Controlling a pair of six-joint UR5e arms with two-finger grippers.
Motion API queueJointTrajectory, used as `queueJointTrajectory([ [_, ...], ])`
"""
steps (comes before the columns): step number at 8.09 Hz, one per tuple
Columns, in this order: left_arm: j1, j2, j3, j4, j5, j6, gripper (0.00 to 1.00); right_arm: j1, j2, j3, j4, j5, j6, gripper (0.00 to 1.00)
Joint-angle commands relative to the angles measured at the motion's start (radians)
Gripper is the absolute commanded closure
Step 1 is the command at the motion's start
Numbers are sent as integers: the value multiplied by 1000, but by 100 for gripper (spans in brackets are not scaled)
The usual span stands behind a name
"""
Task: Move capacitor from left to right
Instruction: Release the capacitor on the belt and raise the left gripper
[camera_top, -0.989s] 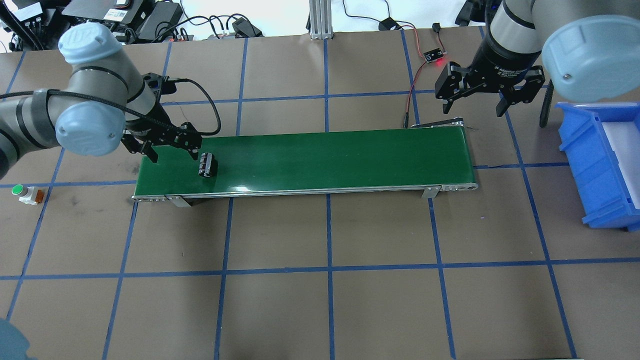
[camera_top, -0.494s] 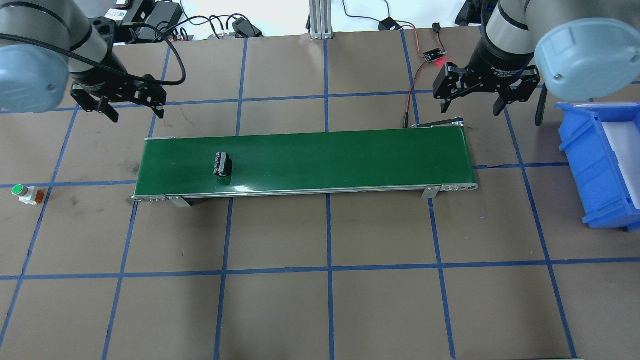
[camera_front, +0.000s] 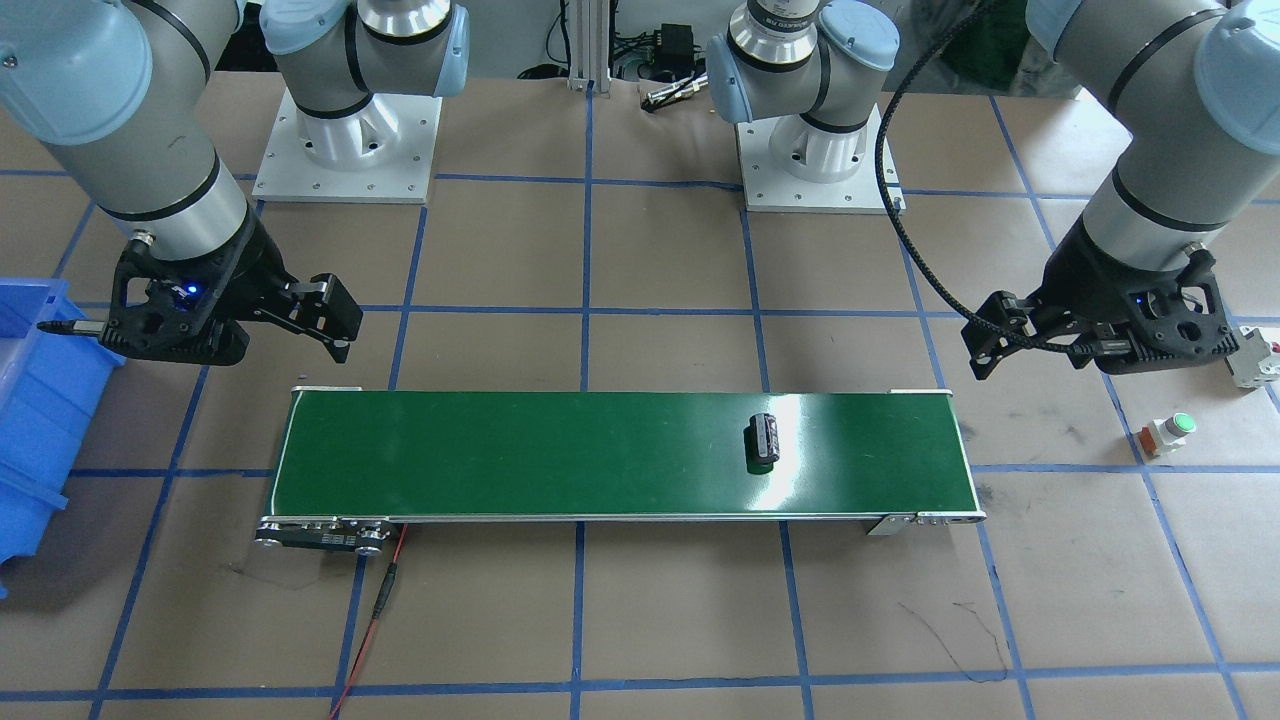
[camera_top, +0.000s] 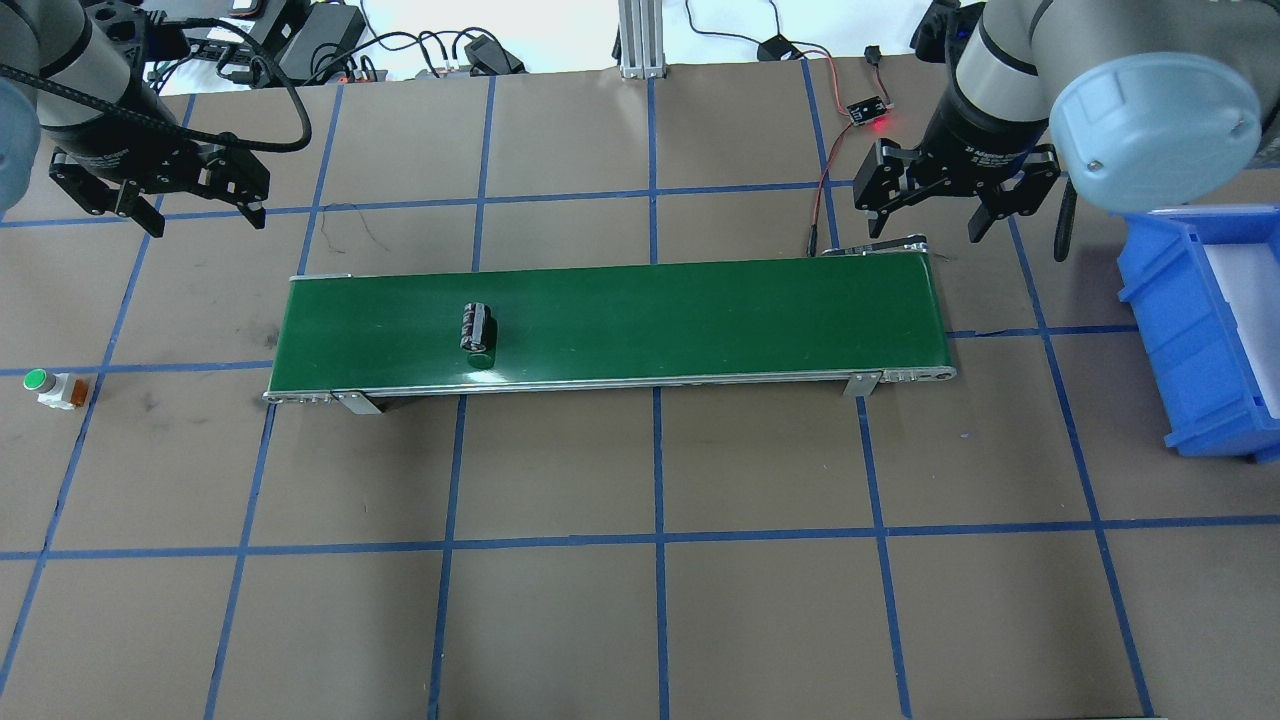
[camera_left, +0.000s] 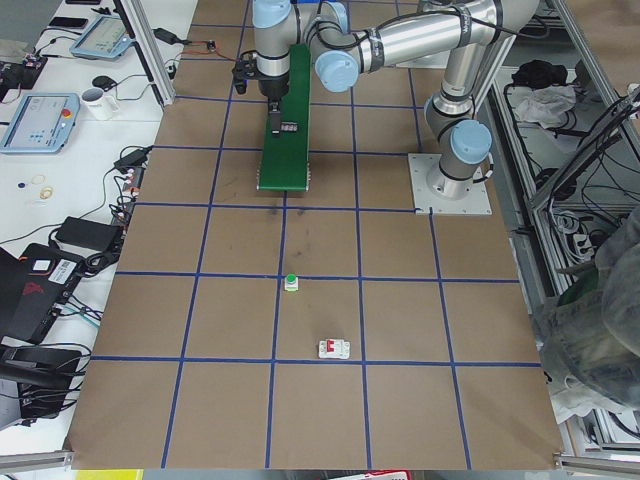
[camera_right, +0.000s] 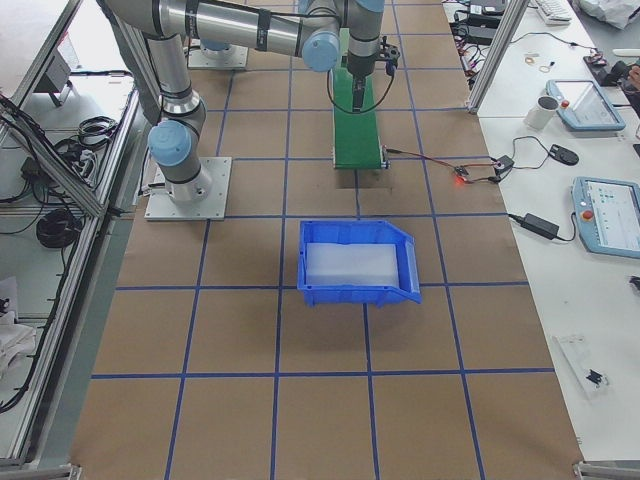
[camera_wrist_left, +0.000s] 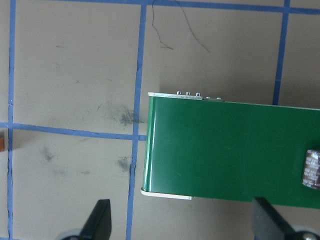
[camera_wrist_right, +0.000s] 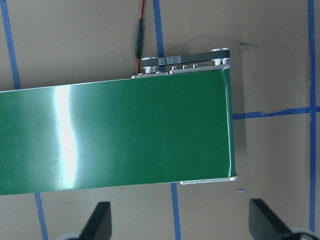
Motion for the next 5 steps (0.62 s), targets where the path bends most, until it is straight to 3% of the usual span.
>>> queueJointTrajectory([
  [1,-16,24,5,-127,34,1,0,10,2,42,-62,34,-2,6],
  [5,-71,46,29,-192,34,-10,0,66,51,115,-240,35,9,3],
])
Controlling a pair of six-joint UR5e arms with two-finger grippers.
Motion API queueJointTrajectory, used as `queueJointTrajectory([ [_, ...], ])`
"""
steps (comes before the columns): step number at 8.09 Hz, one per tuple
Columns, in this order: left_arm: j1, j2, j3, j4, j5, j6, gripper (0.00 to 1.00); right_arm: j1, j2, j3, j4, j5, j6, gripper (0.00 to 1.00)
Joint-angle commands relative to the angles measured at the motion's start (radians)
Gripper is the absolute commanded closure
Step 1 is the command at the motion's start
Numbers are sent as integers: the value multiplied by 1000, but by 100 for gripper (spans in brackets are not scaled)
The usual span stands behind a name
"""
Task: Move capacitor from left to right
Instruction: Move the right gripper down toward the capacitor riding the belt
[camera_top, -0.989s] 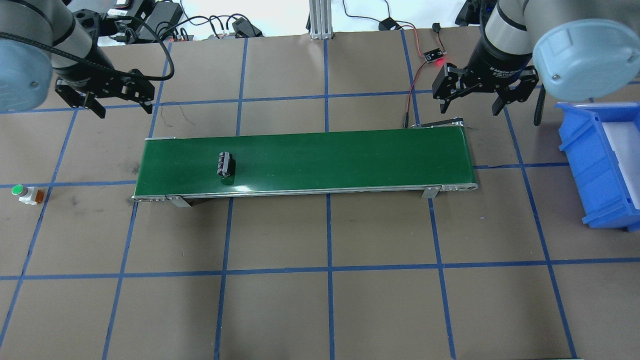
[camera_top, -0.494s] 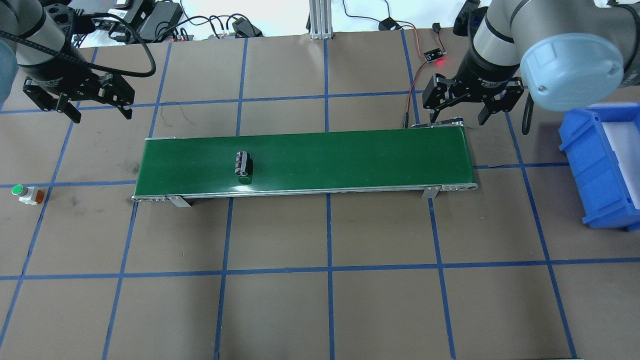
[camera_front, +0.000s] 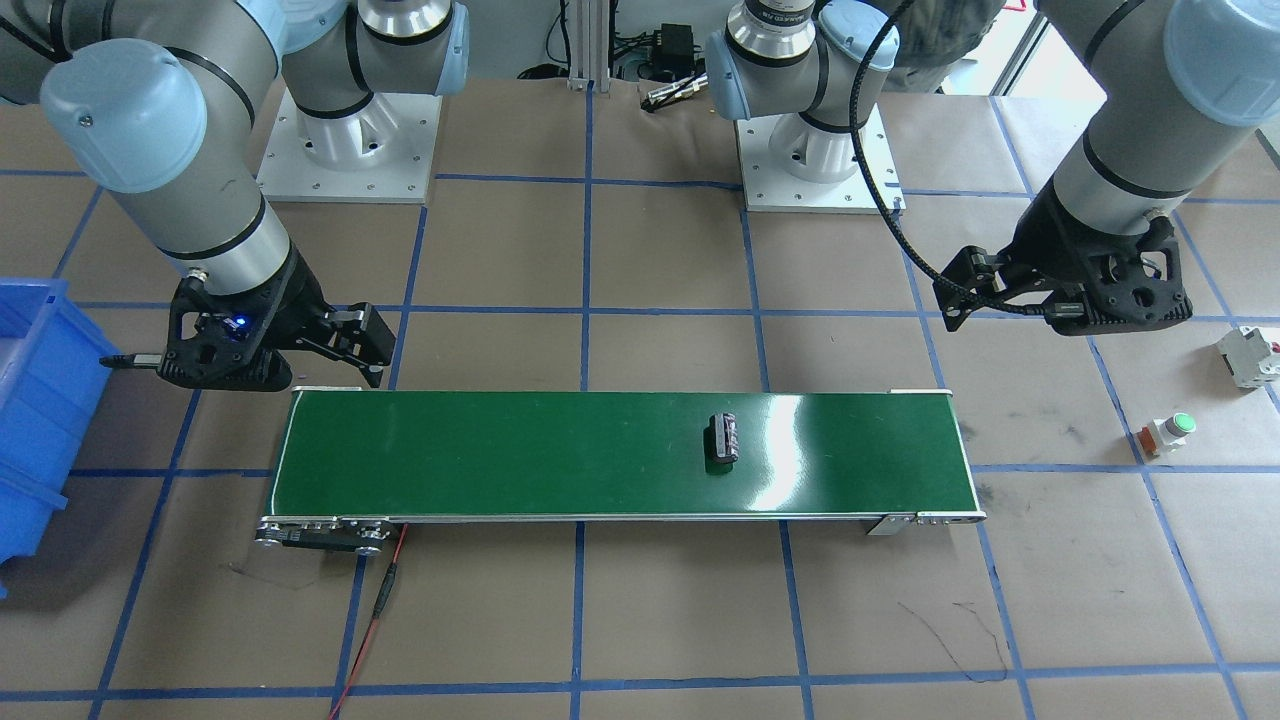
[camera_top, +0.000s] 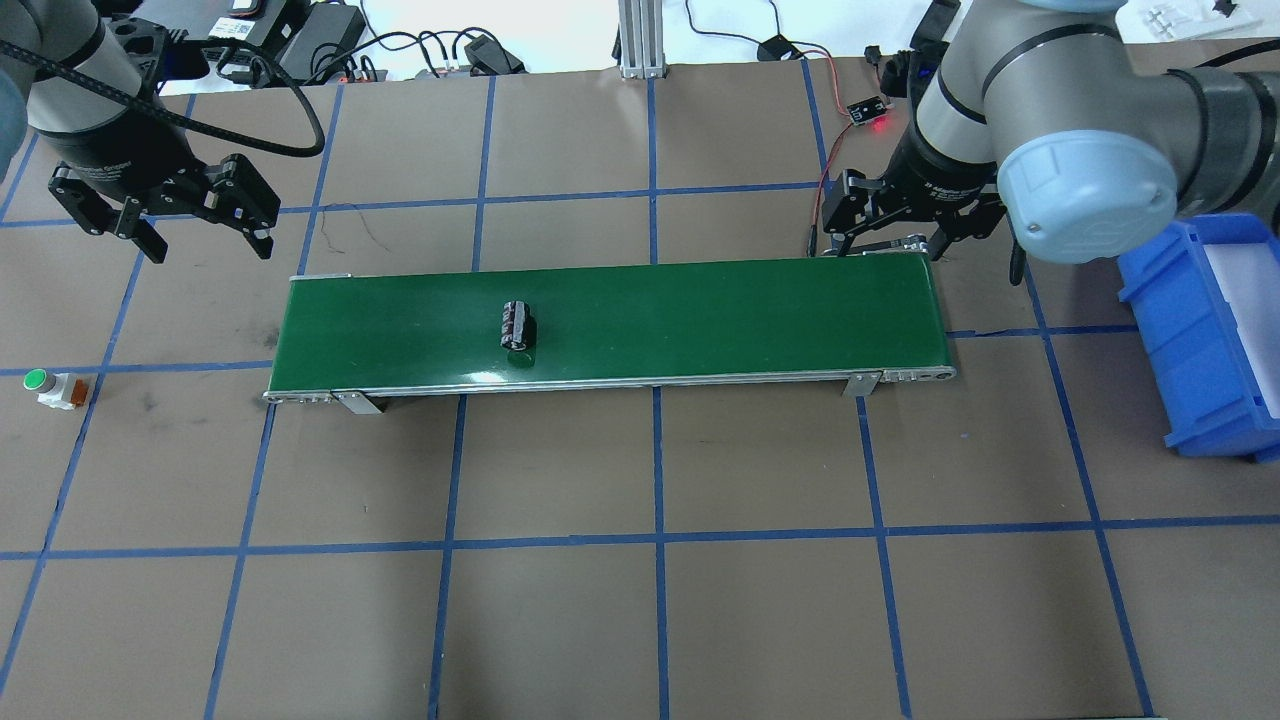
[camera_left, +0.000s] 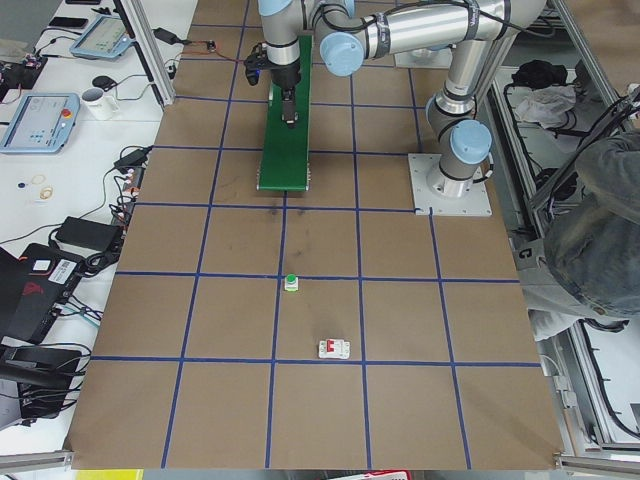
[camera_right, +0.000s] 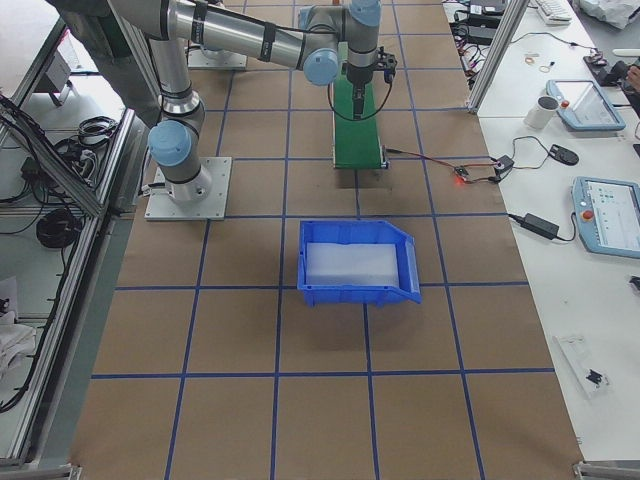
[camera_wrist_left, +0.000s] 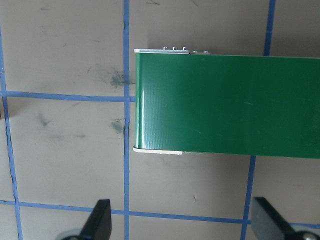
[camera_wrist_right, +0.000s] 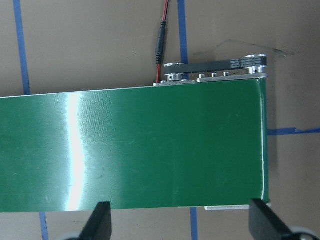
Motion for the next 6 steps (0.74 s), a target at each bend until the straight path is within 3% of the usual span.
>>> queueJointTrajectory([
  [1,-45,8,8,-30,1,-8,0,57,31,28,-89,1,9,4],
  [4,-79,13,7,-46,2,-10,0,60,46,29,-104,1,10,5],
  [6,-99,9,5,-63,1,-8,0,86,78,29,-173,0,13,4],
])
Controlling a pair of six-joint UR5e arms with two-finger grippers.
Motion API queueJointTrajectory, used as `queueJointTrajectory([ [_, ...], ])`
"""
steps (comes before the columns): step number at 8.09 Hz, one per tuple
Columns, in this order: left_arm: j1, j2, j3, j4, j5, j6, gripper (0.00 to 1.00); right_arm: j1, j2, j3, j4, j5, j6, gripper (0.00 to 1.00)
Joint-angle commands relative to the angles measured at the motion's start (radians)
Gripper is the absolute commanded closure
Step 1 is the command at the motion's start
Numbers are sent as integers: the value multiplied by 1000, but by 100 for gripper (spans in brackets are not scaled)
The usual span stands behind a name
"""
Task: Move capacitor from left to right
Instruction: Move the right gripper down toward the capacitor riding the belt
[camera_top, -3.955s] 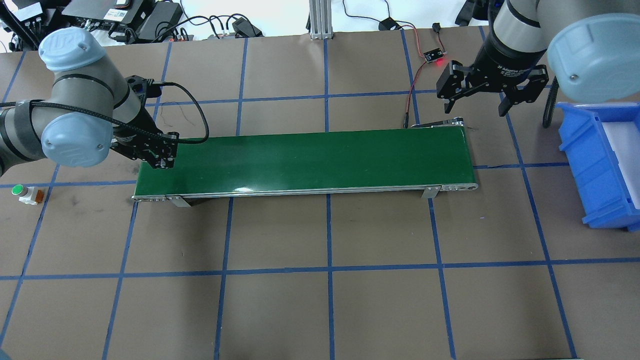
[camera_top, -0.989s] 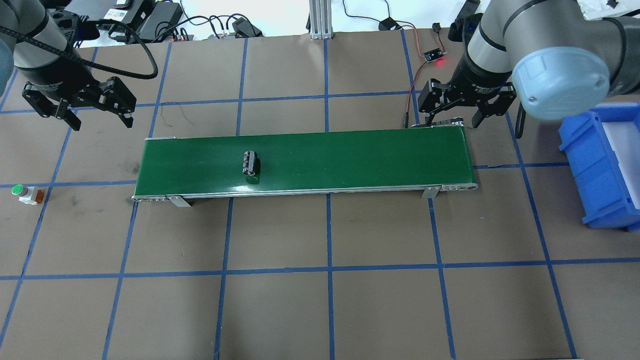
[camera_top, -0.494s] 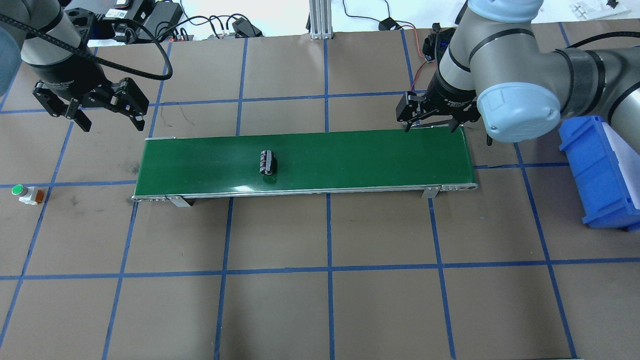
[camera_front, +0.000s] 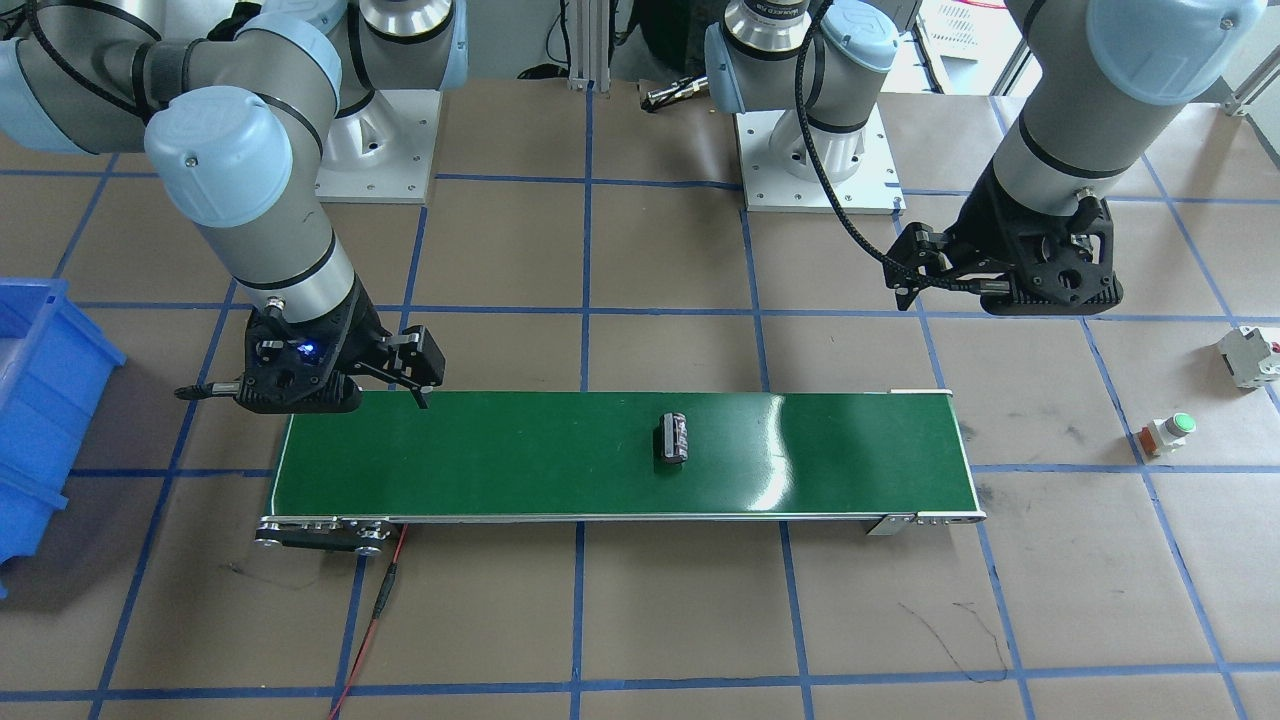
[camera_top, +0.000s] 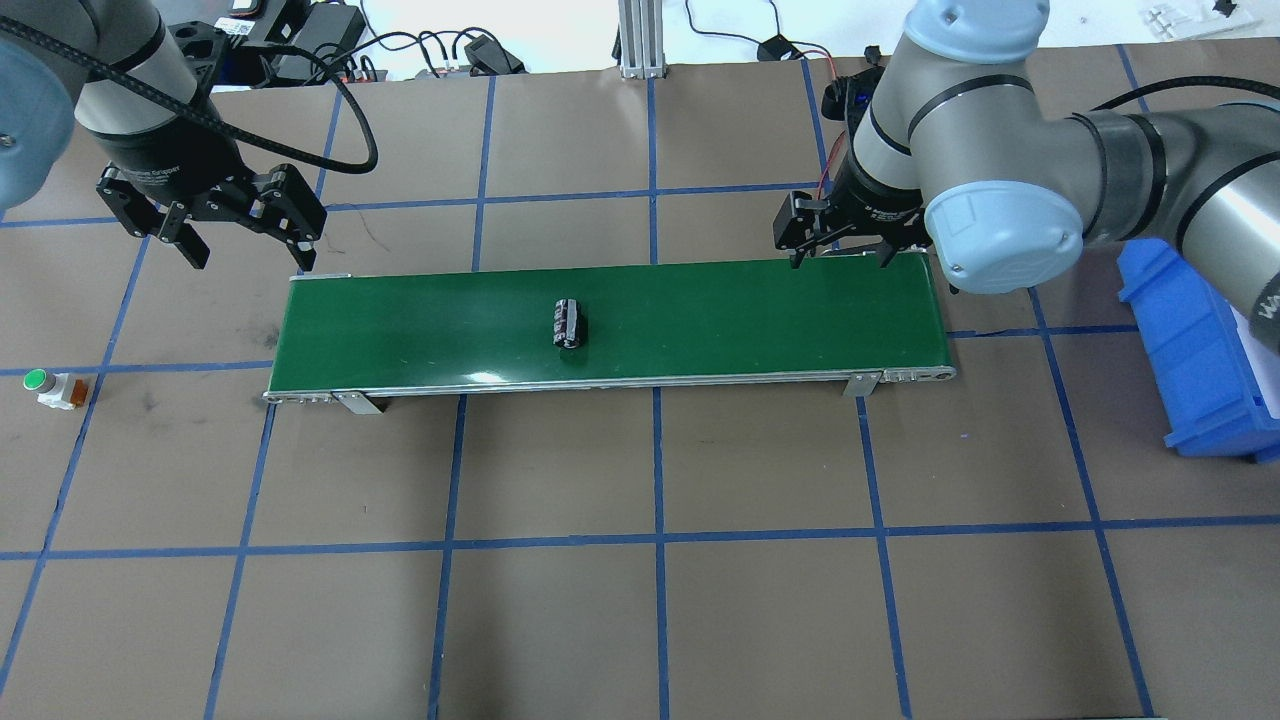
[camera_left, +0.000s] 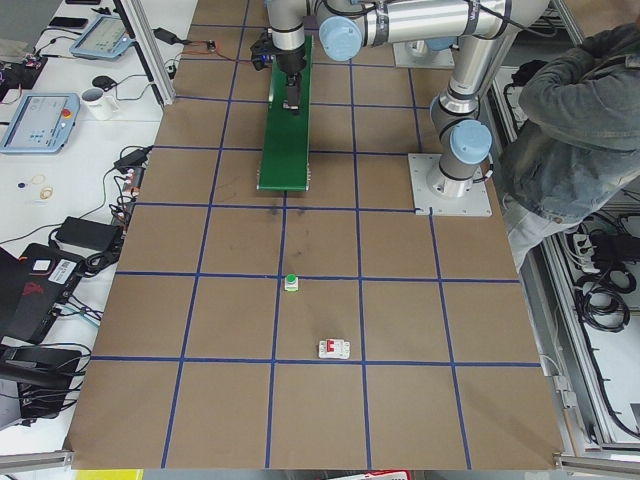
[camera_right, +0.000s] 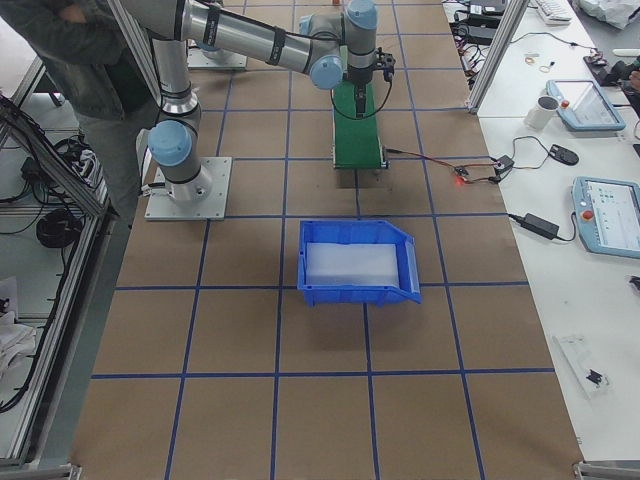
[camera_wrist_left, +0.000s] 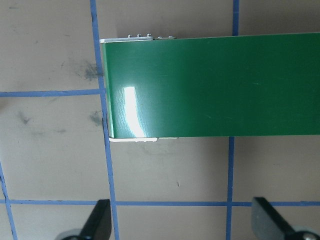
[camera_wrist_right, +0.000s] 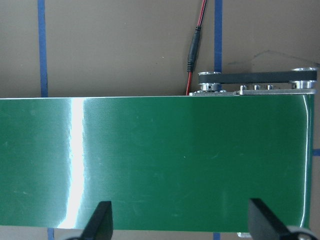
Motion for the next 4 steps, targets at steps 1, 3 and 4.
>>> queueJointTrajectory([
  [1,-40,-13,-2,-16,-1,-8,0,28,32,0,-73,4,6,4],
  [3,-63,-25,-2,-28,-18,-39,0,28,36,2,-86,39,20,5],
  [4,-63,-25,0,-26,-51,-69,0,28,47,2,-86,65,20,5],
])
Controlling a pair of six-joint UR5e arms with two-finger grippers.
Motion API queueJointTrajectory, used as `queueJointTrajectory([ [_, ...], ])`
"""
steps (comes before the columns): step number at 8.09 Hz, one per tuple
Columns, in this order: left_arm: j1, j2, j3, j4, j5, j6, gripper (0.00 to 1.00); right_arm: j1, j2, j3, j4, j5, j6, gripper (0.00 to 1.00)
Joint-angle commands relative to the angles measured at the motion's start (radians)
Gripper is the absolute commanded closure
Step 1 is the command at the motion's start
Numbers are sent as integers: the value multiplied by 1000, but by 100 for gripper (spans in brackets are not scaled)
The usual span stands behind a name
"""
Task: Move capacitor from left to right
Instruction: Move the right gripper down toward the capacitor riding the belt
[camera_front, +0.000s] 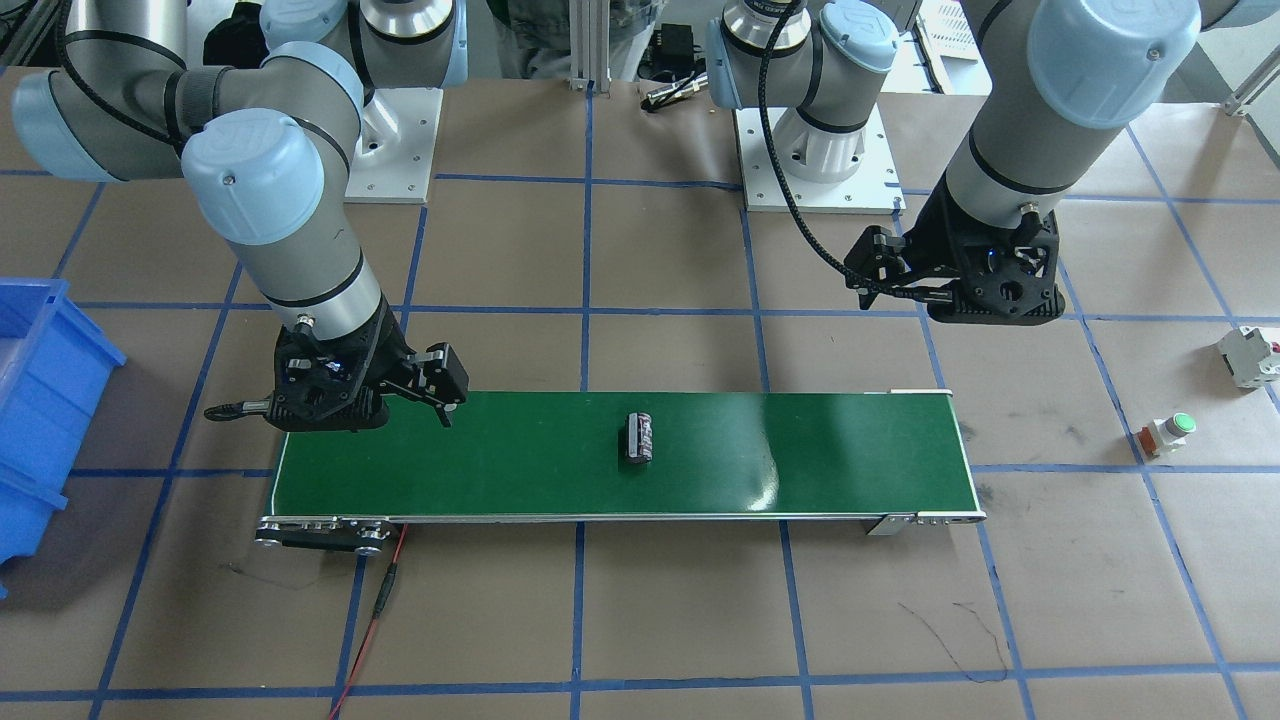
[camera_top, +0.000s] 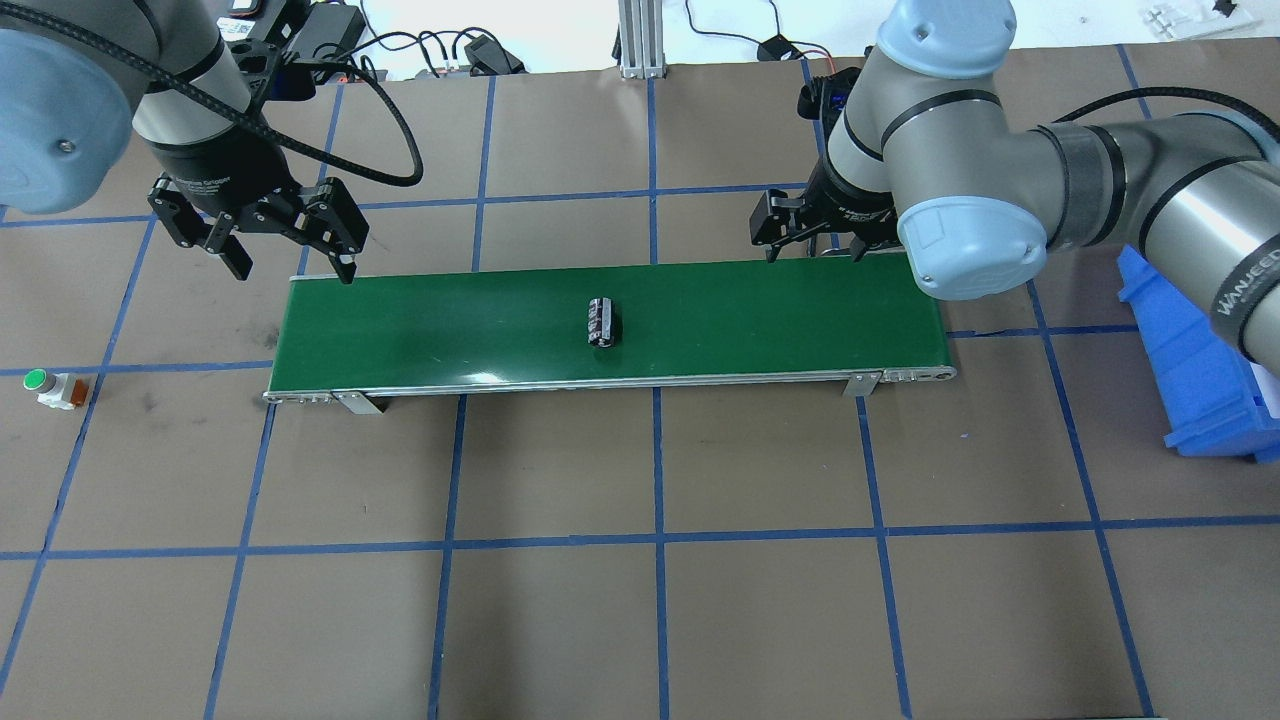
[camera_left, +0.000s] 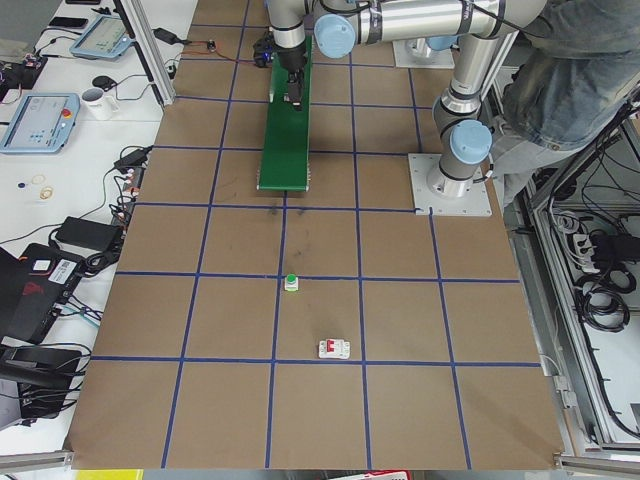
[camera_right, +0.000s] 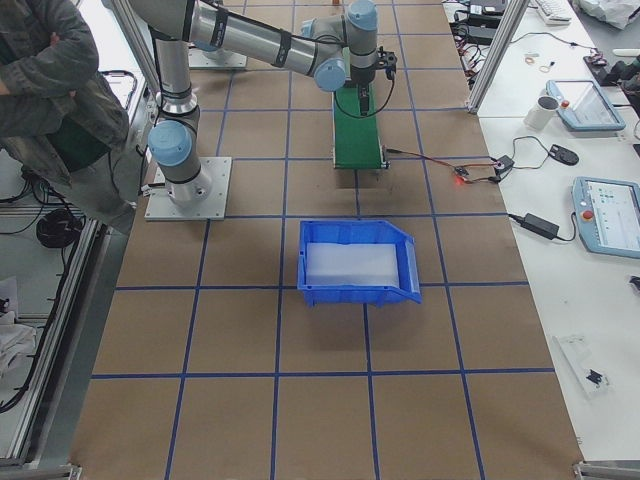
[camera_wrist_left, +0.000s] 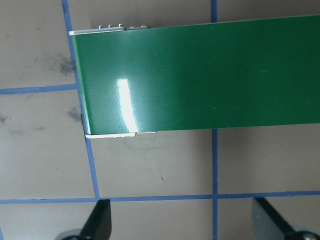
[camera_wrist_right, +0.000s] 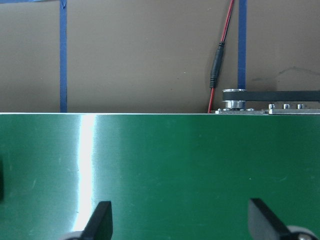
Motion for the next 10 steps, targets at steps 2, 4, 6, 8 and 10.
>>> queueJointTrajectory([
  [2,-10,-3,3,0,-137,-55,0,1,27,27,-36,50,8,5],
  [4,-10,3,3,0,-138,-55,0,3,24,71,-87,59,8,5],
  [6,-10,5,1,1,-129,-56,0,9,25,85,-89,53,11,5],
  [8,-10,5,0,3,-128,-53,0,9,25,88,-89,54,23,5],
  [10,-10,2,-3,12,-126,-47,0,9,27,88,-87,50,25,5],
])
